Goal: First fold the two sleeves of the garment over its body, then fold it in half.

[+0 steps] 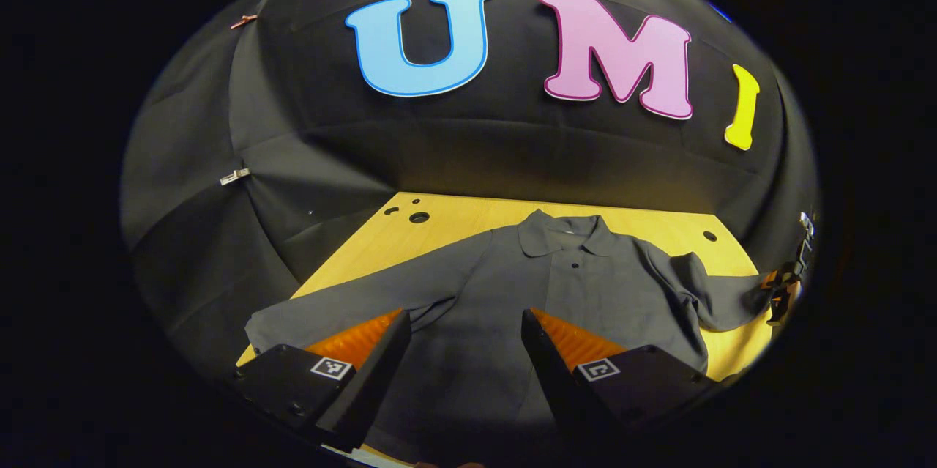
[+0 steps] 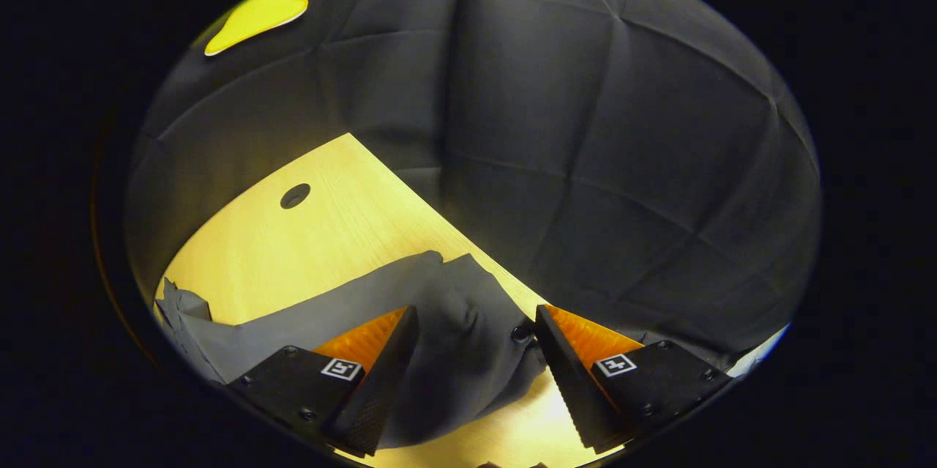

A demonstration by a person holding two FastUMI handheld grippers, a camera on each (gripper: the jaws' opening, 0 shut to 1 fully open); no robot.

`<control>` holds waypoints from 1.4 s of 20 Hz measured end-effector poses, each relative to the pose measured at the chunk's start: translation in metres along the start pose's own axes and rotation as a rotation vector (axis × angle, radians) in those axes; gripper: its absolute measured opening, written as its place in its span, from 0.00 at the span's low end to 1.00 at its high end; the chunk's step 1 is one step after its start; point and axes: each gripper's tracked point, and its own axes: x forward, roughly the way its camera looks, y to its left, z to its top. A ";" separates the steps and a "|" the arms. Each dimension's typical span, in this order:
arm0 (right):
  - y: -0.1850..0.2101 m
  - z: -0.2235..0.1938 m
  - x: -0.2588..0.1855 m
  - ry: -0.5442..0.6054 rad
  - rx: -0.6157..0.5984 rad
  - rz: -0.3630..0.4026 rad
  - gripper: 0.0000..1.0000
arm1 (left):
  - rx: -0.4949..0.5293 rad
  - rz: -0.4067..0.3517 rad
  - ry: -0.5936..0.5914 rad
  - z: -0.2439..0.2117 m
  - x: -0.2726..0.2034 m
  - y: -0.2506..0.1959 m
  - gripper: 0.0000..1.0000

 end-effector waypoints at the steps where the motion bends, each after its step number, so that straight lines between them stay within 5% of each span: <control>1: -0.001 -0.003 0.004 0.014 0.003 -0.007 0.99 | 0.001 0.000 0.002 0.000 0.000 0.000 0.96; 5: -0.001 -0.003 0.007 0.046 -0.001 -0.017 0.99 | -0.010 -0.002 0.020 -0.007 0.001 -0.002 0.96; 7: -0.003 -0.003 0.003 0.051 -0.002 -0.005 0.86 | -0.017 -0.002 0.020 -0.006 0.001 -0.002 0.96; 11: 0.002 -0.008 0.000 0.063 -0.015 0.000 0.17 | -0.034 0.003 0.022 -0.010 0.000 0.000 0.96; 12: 0.004 -0.009 -0.003 0.073 -0.020 0.012 0.07 | -0.040 0.005 0.024 -0.012 0.000 0.000 0.96; 13: 0.008 -0.010 -0.005 0.078 -0.026 0.031 0.13 | -0.043 0.009 0.026 -0.012 -0.001 0.002 0.96; 20: 0.028 0.027 -0.063 -0.028 -0.142 0.090 0.09 | -0.069 0.044 0.017 -0.013 -0.005 0.022 0.96; 28: 0.119 0.059 -0.172 -0.144 -0.259 0.259 0.08 | -0.070 0.059 -0.014 -0.008 -0.011 0.055 0.96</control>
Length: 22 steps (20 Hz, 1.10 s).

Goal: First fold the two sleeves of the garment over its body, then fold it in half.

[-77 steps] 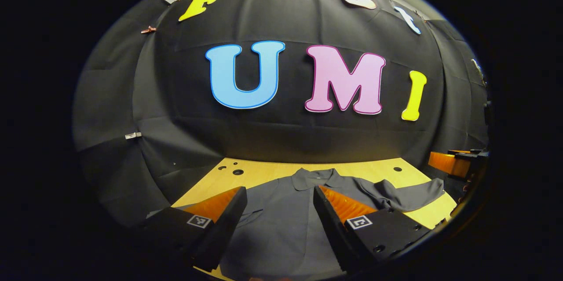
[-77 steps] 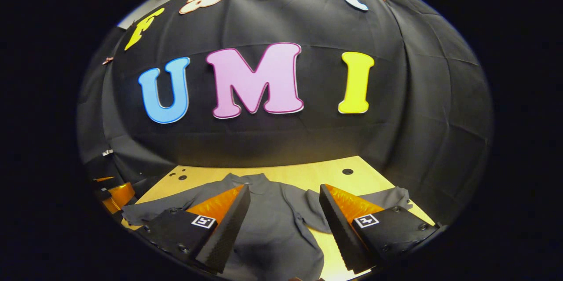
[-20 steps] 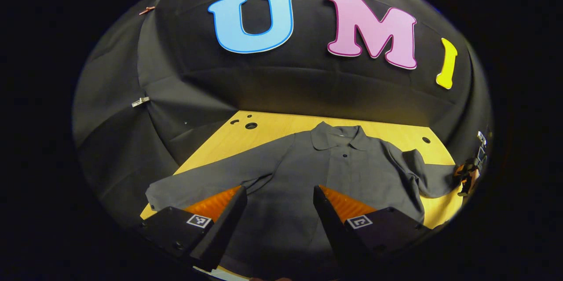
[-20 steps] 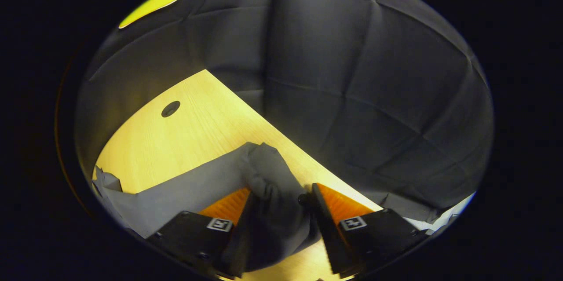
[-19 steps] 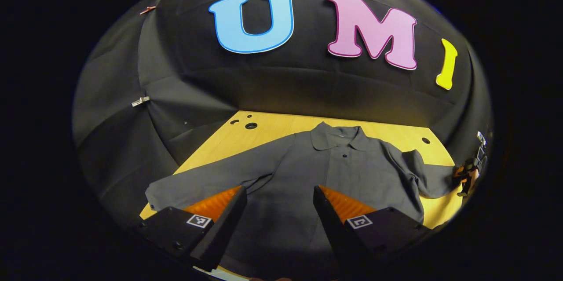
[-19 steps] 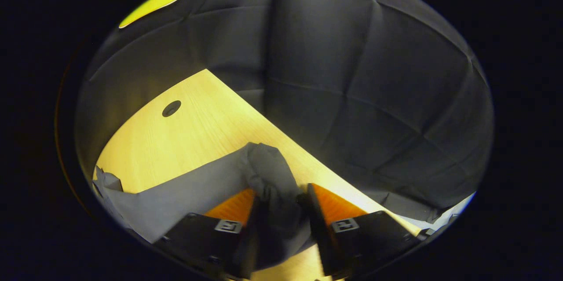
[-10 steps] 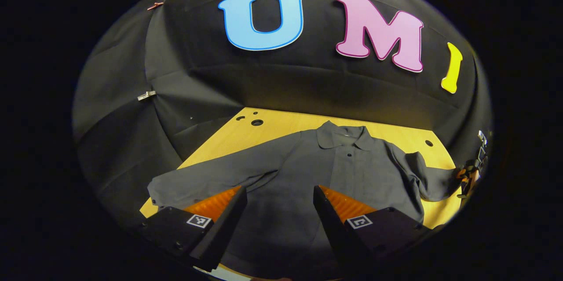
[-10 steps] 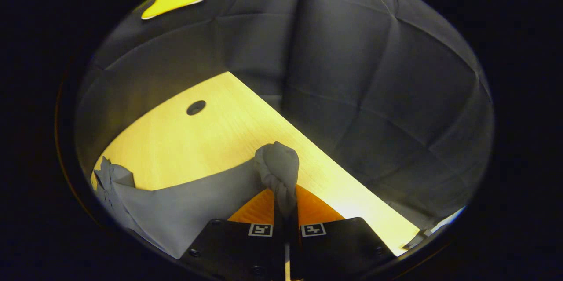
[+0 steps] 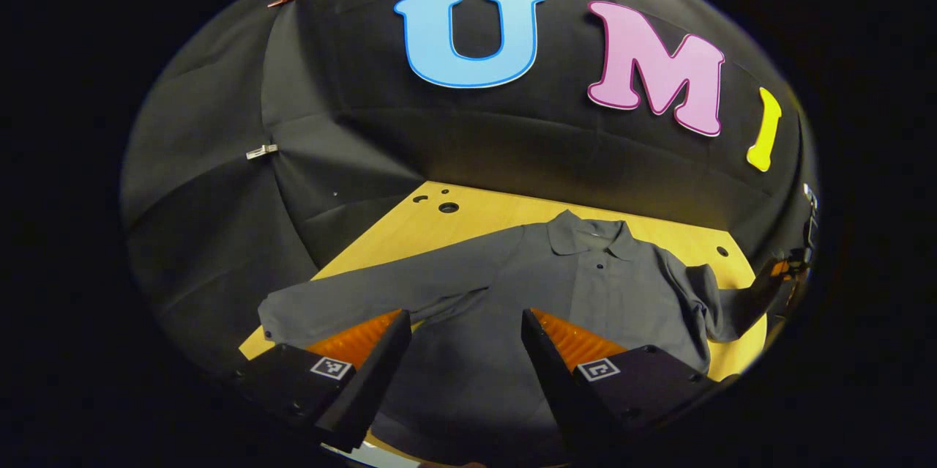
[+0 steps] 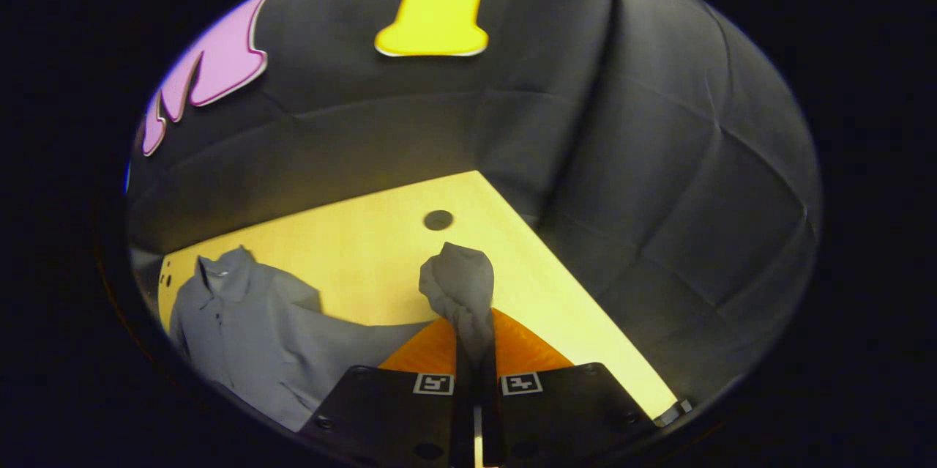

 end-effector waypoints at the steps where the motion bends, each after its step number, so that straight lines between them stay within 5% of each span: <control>1: 0.018 0.005 -0.008 -0.003 -0.002 0.026 0.09 | 0.020 -0.003 -0.013 0.004 -0.001 0.004 0.96; 10: 0.161 0.032 -0.085 -0.093 -0.073 0.214 0.09 | -0.058 -0.017 -0.038 -0.005 -0.008 0.035 0.96; 22: 0.358 0.018 -0.133 -0.113 -0.252 0.488 0.05 | -0.170 0.130 -0.003 -0.043 -0.026 0.115 0.92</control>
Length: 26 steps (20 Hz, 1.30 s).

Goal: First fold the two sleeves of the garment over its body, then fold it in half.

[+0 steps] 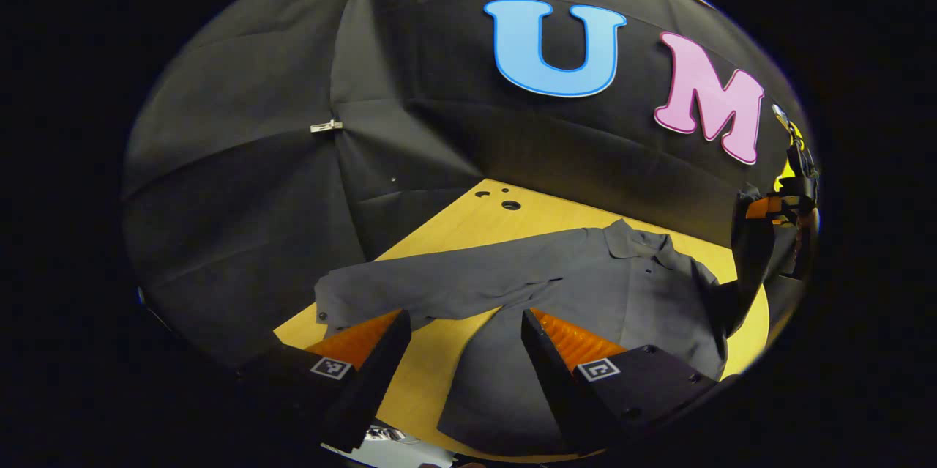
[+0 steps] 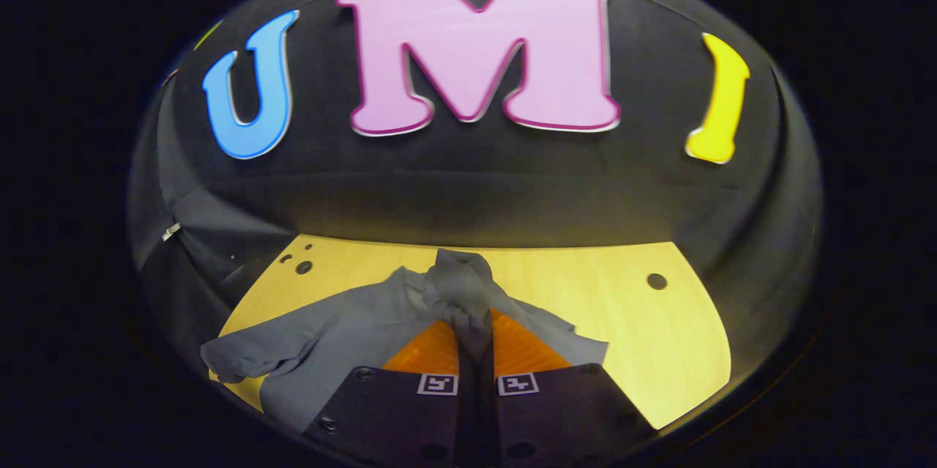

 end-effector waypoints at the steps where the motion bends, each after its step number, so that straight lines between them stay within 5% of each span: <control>1: 0.019 0.000 0.006 0.005 -0.012 0.033 0.05 | -0.004 0.009 0.001 -0.001 -0.001 0.005 0.96; 13: 0.221 -0.046 0.051 0.093 -0.147 0.317 0.05 | -0.048 0.101 0.060 -0.021 -0.006 0.043 0.96; 22: 0.291 -0.118 0.075 0.246 -0.212 0.376 0.09 | -0.075 0.186 0.083 -0.032 -0.007 0.080 0.96; 26: 0.279 -0.111 0.055 0.222 -0.145 0.370 0.74 | -0.089 0.267 0.066 -0.027 0.000 0.126 0.93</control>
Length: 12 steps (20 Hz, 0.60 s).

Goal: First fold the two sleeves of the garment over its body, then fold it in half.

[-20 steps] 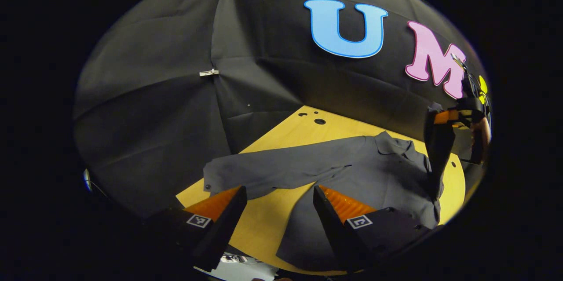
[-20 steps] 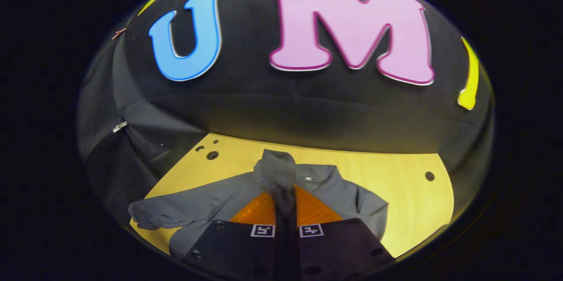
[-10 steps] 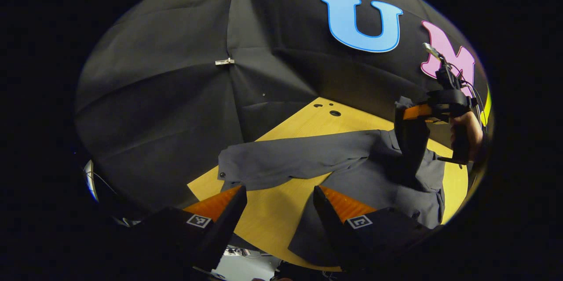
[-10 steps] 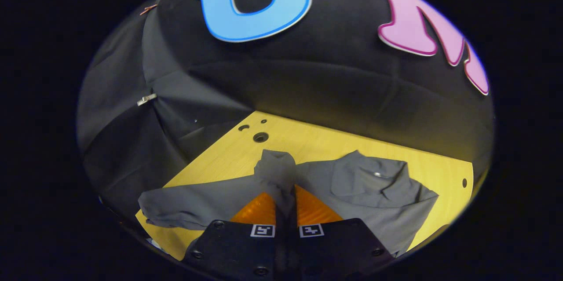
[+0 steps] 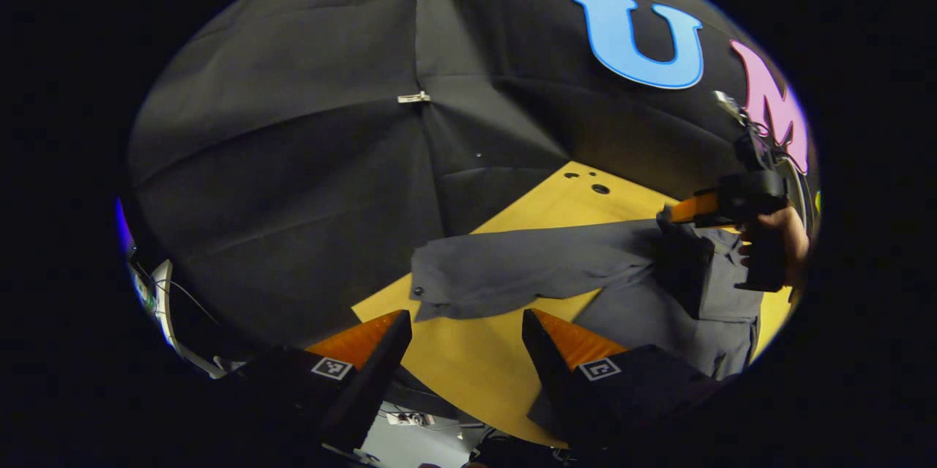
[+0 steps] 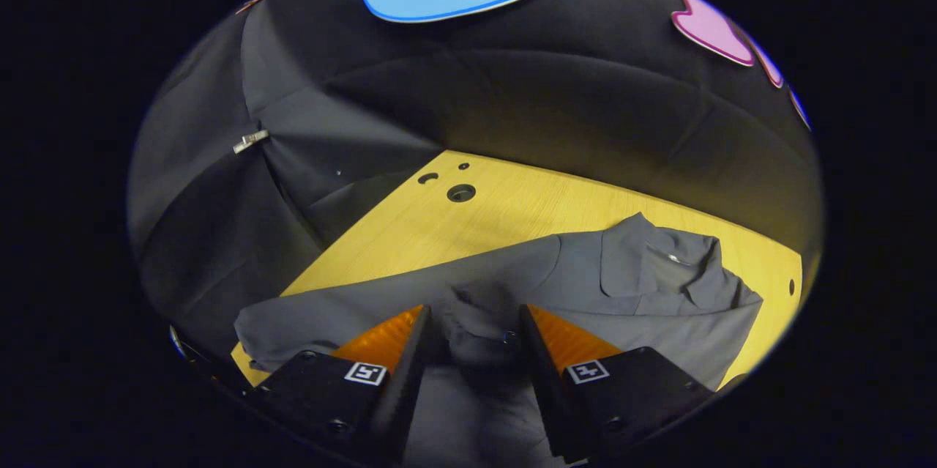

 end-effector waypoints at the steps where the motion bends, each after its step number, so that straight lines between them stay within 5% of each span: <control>1: -0.003 0.000 -0.007 -0.009 0.015 -0.002 0.75 | -0.006 0.013 -0.008 0.005 0.005 0.009 0.96; 4: -0.023 -0.012 -0.039 -0.021 0.023 -0.044 1.00 | -0.007 0.034 -0.028 0.013 0.023 0.029 0.96; 12: -0.080 -0.056 -0.143 -0.047 0.034 -0.147 0.99 | -0.057 -0.004 -0.010 0.012 0.102 0.030 0.96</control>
